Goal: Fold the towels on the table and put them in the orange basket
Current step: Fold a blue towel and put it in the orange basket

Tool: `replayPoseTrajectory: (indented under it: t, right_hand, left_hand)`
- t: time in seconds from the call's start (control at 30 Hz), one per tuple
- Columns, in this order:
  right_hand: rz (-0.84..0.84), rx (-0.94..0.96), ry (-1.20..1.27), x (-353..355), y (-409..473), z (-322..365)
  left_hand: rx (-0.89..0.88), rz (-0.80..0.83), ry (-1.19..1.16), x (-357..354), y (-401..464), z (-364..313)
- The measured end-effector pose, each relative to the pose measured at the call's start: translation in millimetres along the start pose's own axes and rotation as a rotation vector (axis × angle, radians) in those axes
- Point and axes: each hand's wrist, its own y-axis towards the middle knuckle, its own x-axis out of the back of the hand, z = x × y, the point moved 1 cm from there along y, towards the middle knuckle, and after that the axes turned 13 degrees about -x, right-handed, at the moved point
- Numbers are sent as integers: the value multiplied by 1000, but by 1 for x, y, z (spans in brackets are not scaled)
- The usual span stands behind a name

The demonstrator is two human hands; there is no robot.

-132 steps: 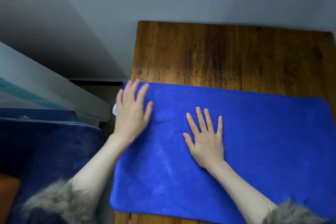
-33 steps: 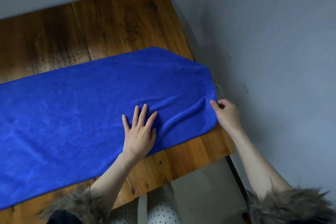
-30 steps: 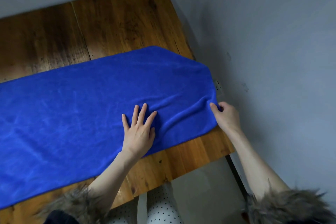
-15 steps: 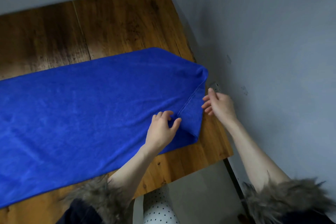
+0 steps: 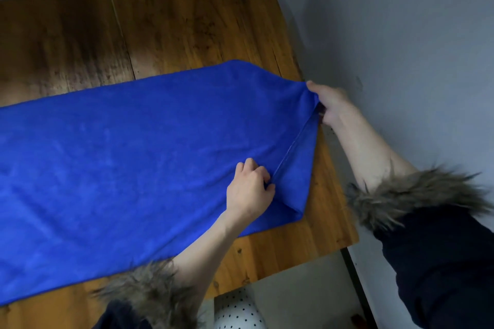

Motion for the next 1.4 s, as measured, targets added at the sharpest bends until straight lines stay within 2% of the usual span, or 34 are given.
replayPoseTrajectory:
  t: [0.07,0.2,0.27,0.5,0.67,0.8,1.1,1.2,1.33,1.4]
  right_hand:
    - [44,5,121,-5,-5,9]
    - [153,239,230,-11,-37,35]
    - [202,322,206,-9,-49,39]
    - [7,184,-76,1,-23,24]
    - [-178,329,-390,-16,-14,29]
    - [-336,351,-642,-26,-16,30]
    - [-480,282,-739,-30,-32,13]
    - [-458,293,-720,-38,-43,6]
    - [-343,468,-593,-63,-70,-2]
    - [-267,550,-532,-83,-93,-8]
  left_hand:
    - [29,22,-35,3,3,2]
    - [60,71,-89,9,10,2]
    - [55,100,-73,11,13,2]
    - [10,116,-89,10,12,4]
    - [16,85,-256,13,10,10]
    - [57,120,-366,21,4,13]
    - [21,22,-485,46,-25,27]
    - [30,-6,-515,55,-28,34]
    - [38,-69,-565,78,-39,54]
    - [64,-115,-675,99,-54,68]
